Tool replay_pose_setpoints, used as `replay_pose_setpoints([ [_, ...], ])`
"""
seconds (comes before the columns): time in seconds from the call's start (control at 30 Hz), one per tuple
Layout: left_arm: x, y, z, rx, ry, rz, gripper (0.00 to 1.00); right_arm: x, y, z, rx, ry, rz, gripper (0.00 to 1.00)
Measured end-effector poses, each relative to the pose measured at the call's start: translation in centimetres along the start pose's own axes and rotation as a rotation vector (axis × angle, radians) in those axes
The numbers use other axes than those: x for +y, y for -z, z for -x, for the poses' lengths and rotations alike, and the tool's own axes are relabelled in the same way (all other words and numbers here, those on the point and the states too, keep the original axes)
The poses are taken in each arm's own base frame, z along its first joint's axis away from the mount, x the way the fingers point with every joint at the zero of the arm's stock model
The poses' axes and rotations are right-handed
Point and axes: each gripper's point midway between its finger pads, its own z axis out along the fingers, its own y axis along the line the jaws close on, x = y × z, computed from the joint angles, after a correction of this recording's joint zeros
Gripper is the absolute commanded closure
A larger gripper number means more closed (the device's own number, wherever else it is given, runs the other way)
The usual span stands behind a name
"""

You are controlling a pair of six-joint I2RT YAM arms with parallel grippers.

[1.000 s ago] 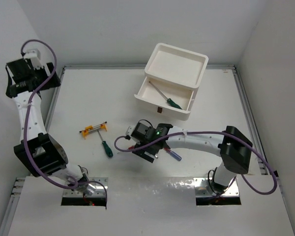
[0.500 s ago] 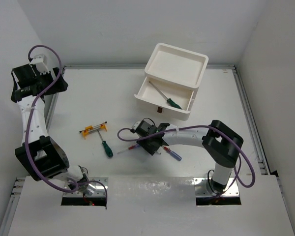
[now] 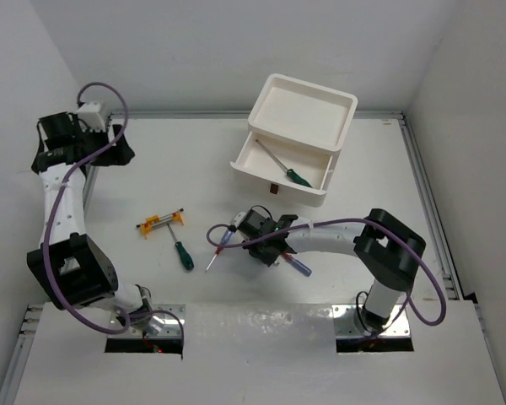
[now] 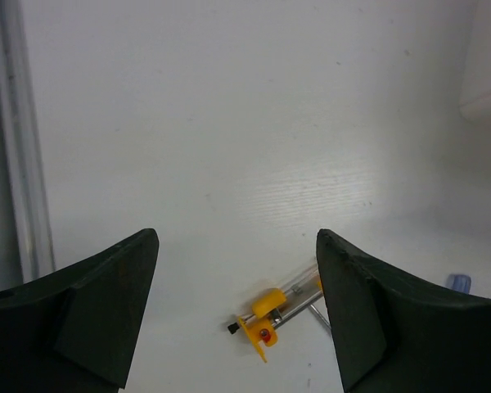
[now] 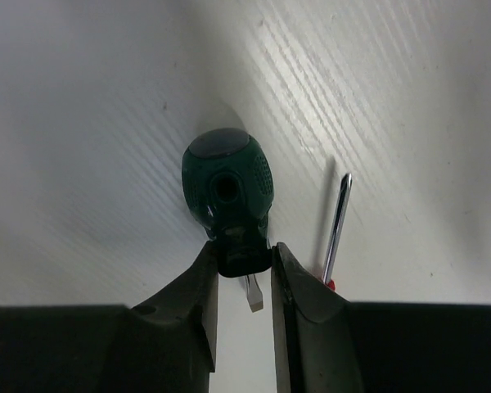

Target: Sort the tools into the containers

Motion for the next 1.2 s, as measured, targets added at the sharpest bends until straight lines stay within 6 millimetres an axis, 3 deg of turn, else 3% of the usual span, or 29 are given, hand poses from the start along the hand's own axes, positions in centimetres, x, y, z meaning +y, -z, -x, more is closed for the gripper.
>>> replay_pose_setpoints([
  [0.13,-5.0,-1.9,-2.1,0.07,-0.176,-0.137,0.26,0.3,1.8,-0.3,0.009,0.074,0.028,1.0],
  [0.2,-7.4,-2.6,-3.7,0.106,-0.244,-0.224,0.27,1.0,3.7,0.5,-0.009,0.123,0.062,1.0],
  [0.33,-8.4,-2.4,-6.0,0.157,-0.368,-0.313,0.29,2.4,9.7,6.5,-0.177,0.183,0.139,1.0],
  [0.37,-8.6,-2.2,-6.3,0.162,-0.409,-0.334,0.3,2.3,12.5,9.5,-0.279,0.196,0.141,1.0],
  [0.43,-8.9,-1.9,-7.0,0.168,-0.481,-0.377,0.3,0.8,17.7,14.4,-0.451,0.191,0.12,1.0],
  [0.5,-9.6,-1.5,-8.0,0.177,-0.555,-0.431,0.3,-2.7,22.5,18.1,-0.591,0.15,0.07,1.0],
  [0.57,-10.7,-0.9,-9.4,0.191,-0.655,-0.502,0.29,-7.8,25.6,20.0,-0.669,0.098,-0.039,1.0],
  [0.6,-11.4,-0.6,-10.1,0.2,-0.704,-0.54,0.29,-10.3,26.2,20.2,-0.67,0.077,-0.101,1.0],
  [0.67,-12.9,-0.1,-11.2,0.212,-0.8,-0.614,0.29,-14.2,25.9,19.8,-0.624,0.049,-0.195,1.0],
  [0.73,-14.5,0.4,-12.3,0.213,-0.916,-0.686,0.28,-16.3,23.6,18.6,-0.519,0.049,-0.231,1.0],
  [0.87,-16.6,1.4,-15.6,0.235,-1.148,-0.799,0.27,-17.9,17.6,14.8,-0.276,0.068,-0.22,0.92],
  [0.97,-17.1,1.9,-18.7,0.283,-1.306,-0.892,0.27,-18.5,15.4,12.5,-0.169,0.058,-0.194,0.82],
  [1.07,-16.4,2.6,-21.7,0.343,-1.459,-0.99,0.21,-19.5,15.8,11.9,-0.153,0.031,-0.202,0.53],
  [1.1,-16.1,2.9,-22.4,0.36,-1.504,-1.013,0.19,-19.9,16.1,12.0,-0.159,0.023,-0.208,0.32],
  [1.2,-15.6,3.5,-23.8,0.389,-1.609,-1.059,0.18,-20.5,17.6,13.2,-0.202,0.018,-0.23,0.19],
])
